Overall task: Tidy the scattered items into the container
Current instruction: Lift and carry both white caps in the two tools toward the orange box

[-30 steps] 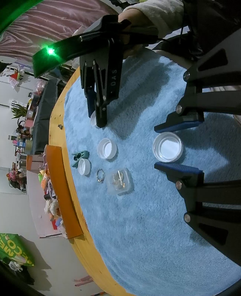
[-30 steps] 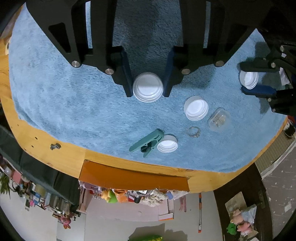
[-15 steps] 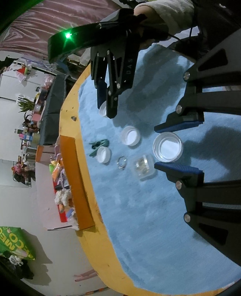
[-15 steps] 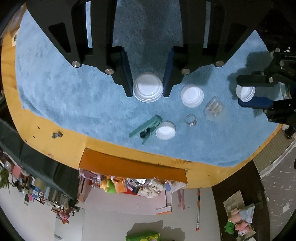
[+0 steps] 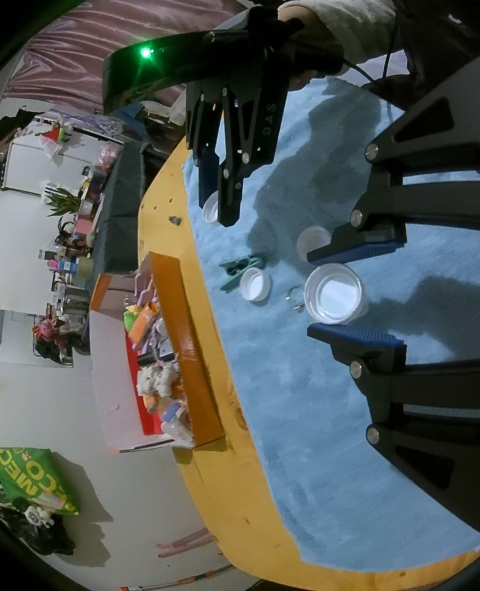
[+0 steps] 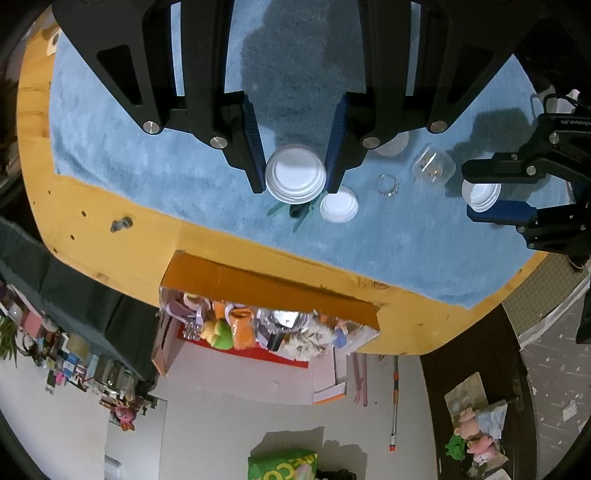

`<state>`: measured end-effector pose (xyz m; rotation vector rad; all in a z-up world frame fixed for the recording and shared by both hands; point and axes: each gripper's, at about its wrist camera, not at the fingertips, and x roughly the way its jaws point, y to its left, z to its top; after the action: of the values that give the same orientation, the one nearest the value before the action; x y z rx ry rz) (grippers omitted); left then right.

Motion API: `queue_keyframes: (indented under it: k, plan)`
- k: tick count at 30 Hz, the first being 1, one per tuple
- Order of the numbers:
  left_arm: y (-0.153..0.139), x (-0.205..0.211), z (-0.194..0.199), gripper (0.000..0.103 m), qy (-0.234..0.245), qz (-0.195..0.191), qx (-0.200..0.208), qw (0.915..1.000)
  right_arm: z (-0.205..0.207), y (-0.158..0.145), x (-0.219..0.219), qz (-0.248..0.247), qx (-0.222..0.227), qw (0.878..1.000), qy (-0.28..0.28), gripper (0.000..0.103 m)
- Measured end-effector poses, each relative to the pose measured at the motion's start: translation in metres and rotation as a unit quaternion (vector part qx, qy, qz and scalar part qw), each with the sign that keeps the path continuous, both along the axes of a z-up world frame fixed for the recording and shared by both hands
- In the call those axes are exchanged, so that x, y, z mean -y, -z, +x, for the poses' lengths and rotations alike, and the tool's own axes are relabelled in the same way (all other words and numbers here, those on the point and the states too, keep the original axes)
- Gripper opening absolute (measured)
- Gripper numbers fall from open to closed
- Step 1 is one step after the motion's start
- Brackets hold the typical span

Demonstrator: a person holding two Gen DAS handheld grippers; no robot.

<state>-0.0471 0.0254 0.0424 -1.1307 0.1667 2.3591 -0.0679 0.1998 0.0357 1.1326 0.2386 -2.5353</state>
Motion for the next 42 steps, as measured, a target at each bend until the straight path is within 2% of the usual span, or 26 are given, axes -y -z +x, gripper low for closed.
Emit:
queue_keyframes:
  k: [23,42]
  plan:
    - [-0.033,-0.001,-0.083,0.034,-0.035,0.005,-0.014,0.9993,-0.066,-0.041,-0.001,0.001,-0.028,1.0,-0.002,0.031]
    - [-0.037,-0.007,-0.148,0.035,-0.052,0.001,-0.024,0.9983,-0.127,-0.041,-0.006,0.003,-0.027,1.0,0.011,0.031]
